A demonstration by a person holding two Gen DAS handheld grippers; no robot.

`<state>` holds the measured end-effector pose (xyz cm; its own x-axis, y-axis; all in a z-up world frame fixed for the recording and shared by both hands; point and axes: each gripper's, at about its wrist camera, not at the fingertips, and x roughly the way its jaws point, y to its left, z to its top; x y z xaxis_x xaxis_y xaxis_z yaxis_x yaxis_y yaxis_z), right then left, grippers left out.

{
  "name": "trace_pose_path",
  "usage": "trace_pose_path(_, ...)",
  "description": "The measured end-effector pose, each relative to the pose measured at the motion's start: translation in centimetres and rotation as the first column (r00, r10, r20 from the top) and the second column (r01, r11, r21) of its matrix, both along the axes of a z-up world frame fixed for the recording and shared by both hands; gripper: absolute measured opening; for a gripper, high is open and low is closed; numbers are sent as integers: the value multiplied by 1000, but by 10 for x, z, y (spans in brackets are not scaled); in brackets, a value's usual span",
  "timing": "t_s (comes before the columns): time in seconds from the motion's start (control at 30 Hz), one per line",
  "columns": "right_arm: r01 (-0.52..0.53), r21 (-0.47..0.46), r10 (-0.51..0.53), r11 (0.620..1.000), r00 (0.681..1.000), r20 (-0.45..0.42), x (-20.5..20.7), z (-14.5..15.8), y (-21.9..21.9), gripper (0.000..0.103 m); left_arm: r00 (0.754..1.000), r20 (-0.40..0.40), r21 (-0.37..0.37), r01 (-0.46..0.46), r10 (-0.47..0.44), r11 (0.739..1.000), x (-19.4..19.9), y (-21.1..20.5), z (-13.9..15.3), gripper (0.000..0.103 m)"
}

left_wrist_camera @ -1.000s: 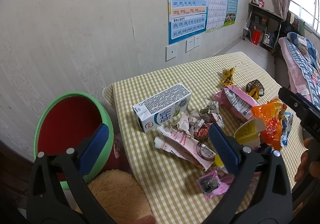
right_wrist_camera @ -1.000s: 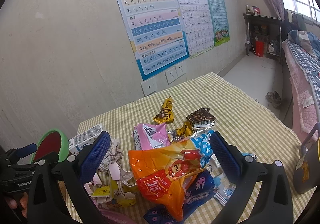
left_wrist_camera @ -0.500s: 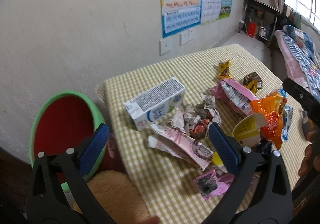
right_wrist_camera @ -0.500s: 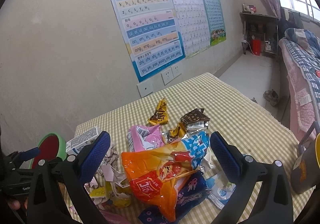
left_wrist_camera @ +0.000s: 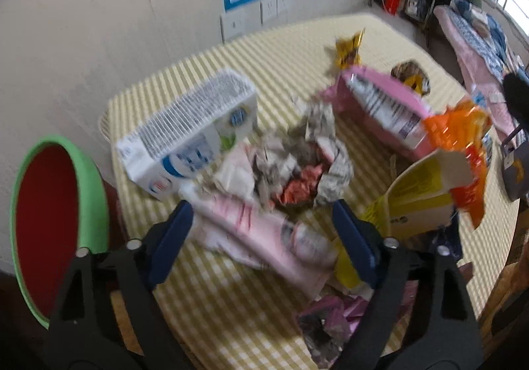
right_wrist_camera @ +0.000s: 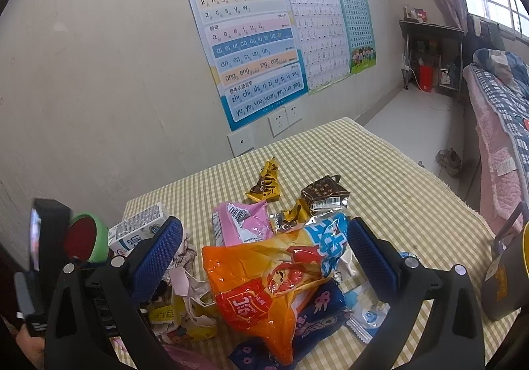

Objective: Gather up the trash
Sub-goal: 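Grasp the pink-and-white paper wrapper with the left gripper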

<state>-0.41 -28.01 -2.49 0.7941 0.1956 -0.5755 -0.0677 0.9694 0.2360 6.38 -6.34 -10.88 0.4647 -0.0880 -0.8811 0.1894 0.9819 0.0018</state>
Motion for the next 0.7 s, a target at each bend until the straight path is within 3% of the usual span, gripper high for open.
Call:
trace_pose_path(0.03,-2,1,2,1000,1000,-1,0,0,0,96,1000,-14,-5,-1,1,1000,1,0,-4,73)
trace_pose_path(0.1,-5,3,5,1000,1000,-3,1,0,1,96,1000,-14,18,-18,19,1000,1,4,-7,45)
trace_pose_path(0.17,-9,1,9,1000,1000,-5,1,0,3,96,1000,-10,-4,-28,28,1000,0,11,-6,28)
trace_pose_path(0.27,-13,-6,13,1000,1000,1,0,1,6,96,998,-15,-91,-57,56,994,-3,29,3,23)
trace_pose_path(0.6,-102,-11,102,995,994,48,-13,19,36,96,996,57,-147,-58,67,987,-38,77,36,23)
trace_pose_path(0.7,-113,-91,114,989,993,15,-11,17,53,96,993,94,-168,-55,72,984,-43,88,49,23)
